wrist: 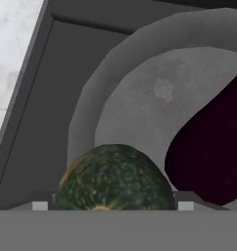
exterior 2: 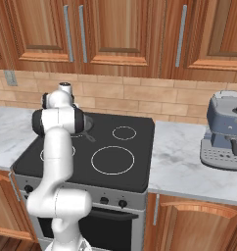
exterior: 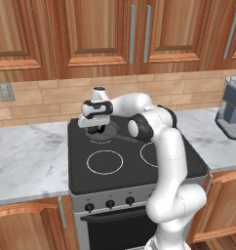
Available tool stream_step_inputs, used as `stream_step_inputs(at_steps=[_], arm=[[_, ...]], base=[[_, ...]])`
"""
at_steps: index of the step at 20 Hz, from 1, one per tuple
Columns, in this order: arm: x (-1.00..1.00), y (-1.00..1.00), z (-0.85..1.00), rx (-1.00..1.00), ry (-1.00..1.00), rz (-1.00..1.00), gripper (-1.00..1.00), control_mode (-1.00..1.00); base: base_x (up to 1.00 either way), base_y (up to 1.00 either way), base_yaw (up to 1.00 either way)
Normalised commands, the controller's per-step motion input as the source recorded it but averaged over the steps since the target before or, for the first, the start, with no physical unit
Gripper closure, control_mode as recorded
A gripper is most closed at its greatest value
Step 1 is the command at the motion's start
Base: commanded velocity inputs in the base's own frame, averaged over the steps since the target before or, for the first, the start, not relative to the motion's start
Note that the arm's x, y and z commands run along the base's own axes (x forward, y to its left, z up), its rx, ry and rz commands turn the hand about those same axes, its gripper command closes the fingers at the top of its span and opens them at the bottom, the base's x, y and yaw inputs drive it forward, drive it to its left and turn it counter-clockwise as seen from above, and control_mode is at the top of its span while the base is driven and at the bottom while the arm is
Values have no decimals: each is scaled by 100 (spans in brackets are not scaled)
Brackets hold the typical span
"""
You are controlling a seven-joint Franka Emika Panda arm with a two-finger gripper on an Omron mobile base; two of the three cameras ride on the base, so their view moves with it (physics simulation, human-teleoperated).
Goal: Put the squash and eggplant in the pan. Then turn on the rear left burner and set the heat to medium.
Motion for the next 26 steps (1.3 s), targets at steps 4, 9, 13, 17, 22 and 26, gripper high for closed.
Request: stream_step_inputs(at_steps=[4,9,13,17,22,26], arm=[[0,0,0,0,0,0,-100,-100],[0,-3,0,0,0,0,-100,-100],[0,0,0,0,0,0,-100,-100],[0,-2,0,0,0,0,-100,-100],[-8,0,2,0,-3,0,-100,-100],[-46,0,3,0,-7,0,-100,-100]], base=[[0,0,0],[0,0,0],[0,0,0],[0,0,0],[0,0,0],[0,0,0]])
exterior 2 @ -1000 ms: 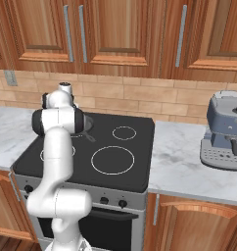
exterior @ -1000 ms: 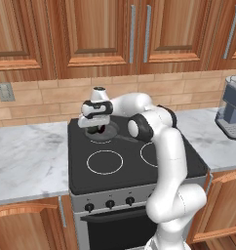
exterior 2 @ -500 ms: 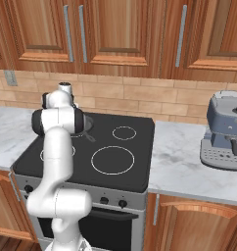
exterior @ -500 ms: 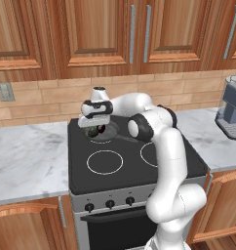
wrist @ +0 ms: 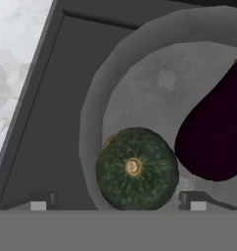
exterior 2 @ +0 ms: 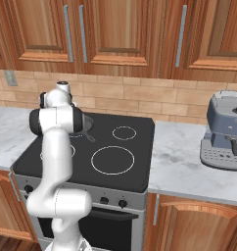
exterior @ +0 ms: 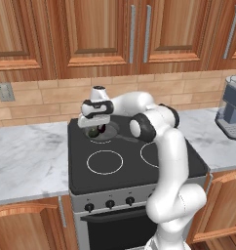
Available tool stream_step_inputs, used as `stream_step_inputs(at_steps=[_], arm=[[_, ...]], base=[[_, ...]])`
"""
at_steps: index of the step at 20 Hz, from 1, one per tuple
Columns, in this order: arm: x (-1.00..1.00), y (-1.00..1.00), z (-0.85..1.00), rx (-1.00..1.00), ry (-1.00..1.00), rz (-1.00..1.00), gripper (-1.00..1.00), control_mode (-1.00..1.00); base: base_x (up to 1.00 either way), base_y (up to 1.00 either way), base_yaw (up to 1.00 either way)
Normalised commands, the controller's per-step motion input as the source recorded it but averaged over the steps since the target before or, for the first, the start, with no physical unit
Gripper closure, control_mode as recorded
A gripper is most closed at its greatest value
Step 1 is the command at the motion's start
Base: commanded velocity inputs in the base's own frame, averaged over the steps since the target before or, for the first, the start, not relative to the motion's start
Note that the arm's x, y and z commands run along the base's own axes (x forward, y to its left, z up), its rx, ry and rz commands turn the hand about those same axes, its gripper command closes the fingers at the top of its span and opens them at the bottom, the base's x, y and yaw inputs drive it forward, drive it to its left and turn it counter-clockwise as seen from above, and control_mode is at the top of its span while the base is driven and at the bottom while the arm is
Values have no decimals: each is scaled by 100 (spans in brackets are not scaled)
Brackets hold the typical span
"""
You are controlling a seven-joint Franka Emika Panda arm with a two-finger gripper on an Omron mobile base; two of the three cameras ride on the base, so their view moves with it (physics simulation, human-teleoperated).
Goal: Put the squash and eggplant in the pan. Then turn on the rear left burner and set the heat to medium.
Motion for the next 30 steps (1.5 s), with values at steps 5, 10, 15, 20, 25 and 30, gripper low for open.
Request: stream_step_inputs(at_steps=[5,10,15,20,25,30], arm=[[-58,-6,0,0,-6,0,-100,-100],[-72,-17,0,2,-9,-3,-100,-100],[-71,-10,5,2,-11,-3,-100,-100],[-76,-4,13,3,-9,-3,-100,-100],[-70,0,25,2,-8,-1,-100,-100],[-60,0,34,0,-11,0,-100,-100]], base=[[0,0,0],[0,0,0],[0,0,0],[0,0,0],[0,0,0],[0,0,0]])
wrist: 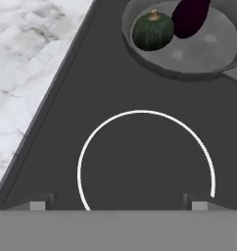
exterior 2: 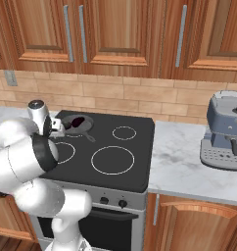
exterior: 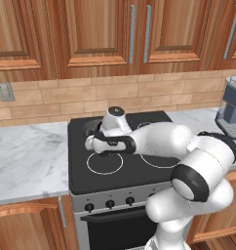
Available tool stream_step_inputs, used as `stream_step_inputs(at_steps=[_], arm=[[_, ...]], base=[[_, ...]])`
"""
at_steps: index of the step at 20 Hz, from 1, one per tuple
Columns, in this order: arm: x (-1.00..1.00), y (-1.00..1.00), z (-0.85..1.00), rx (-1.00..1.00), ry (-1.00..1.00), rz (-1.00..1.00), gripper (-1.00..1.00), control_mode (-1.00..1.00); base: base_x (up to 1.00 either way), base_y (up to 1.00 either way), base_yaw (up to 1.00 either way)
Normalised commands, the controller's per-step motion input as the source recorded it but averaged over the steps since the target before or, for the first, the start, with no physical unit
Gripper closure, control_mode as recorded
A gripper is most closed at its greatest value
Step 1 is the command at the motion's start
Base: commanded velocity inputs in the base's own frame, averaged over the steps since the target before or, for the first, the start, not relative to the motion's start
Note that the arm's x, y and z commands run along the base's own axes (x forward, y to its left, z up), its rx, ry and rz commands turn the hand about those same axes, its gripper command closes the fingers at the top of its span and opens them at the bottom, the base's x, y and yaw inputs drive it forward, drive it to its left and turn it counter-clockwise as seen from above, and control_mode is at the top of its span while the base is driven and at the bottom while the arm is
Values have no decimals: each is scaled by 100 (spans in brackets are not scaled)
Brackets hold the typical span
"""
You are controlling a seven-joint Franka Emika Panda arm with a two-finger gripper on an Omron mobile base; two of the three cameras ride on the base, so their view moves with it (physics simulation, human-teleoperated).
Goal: Put the squash and eggplant in the pan. Then turn on the rear left burner and set the heat to medium.
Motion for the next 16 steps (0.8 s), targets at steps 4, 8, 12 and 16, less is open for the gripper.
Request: stream_step_inputs(at_steps=[4,8,12,16], arm=[[-56,0,30,0,-13,0,-100,-100],[-55,0,22,0,-12,-1,-100,-100],[-55,0,7,0,-11,-2,-100,-100],[-43,0,0,0,-9,-2,-100,-100]], base=[[0,0,0],[0,0,0],[0,0,0],[0,0,0]])
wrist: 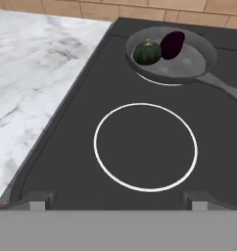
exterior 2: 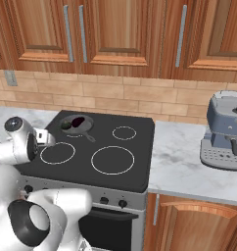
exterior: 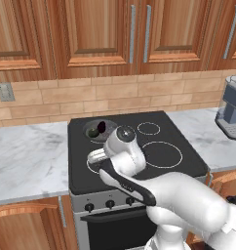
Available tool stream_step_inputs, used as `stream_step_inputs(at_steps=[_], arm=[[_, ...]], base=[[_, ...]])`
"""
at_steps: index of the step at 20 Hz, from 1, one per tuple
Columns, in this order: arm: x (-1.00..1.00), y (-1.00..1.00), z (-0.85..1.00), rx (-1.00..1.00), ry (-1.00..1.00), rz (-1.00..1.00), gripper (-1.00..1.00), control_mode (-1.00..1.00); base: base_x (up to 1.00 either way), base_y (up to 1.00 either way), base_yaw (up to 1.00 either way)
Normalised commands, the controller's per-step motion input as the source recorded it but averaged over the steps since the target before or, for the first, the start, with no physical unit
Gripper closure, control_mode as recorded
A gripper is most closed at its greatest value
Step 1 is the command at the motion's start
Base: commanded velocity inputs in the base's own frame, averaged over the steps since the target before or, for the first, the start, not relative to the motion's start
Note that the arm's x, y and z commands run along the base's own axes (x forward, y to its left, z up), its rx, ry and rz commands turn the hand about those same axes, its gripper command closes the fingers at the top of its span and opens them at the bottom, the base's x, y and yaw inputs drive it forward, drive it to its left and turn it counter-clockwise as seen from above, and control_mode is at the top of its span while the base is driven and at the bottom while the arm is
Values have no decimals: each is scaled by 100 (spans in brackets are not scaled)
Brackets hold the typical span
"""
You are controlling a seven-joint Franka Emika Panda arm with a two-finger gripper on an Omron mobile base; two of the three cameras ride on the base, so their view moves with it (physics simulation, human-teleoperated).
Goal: Put the squash and eggplant in the pan. Then turn on the rear left burner and set the heat to medium.
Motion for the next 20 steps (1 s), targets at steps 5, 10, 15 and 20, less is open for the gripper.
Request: stream_step_inputs(at_steps=[5,10,15,20], arm=[[-42,0,0,0,-13,-4,-100,-100],[-46,0,0,3,-12,-7,-100,-100],[-36,0,0,7,-15,-8,-100,-100],[-29,0,0,9,-16,-5,-100,-100]], base=[[0,0,0],[0,0,0],[0,0,0],[0,0,0]])
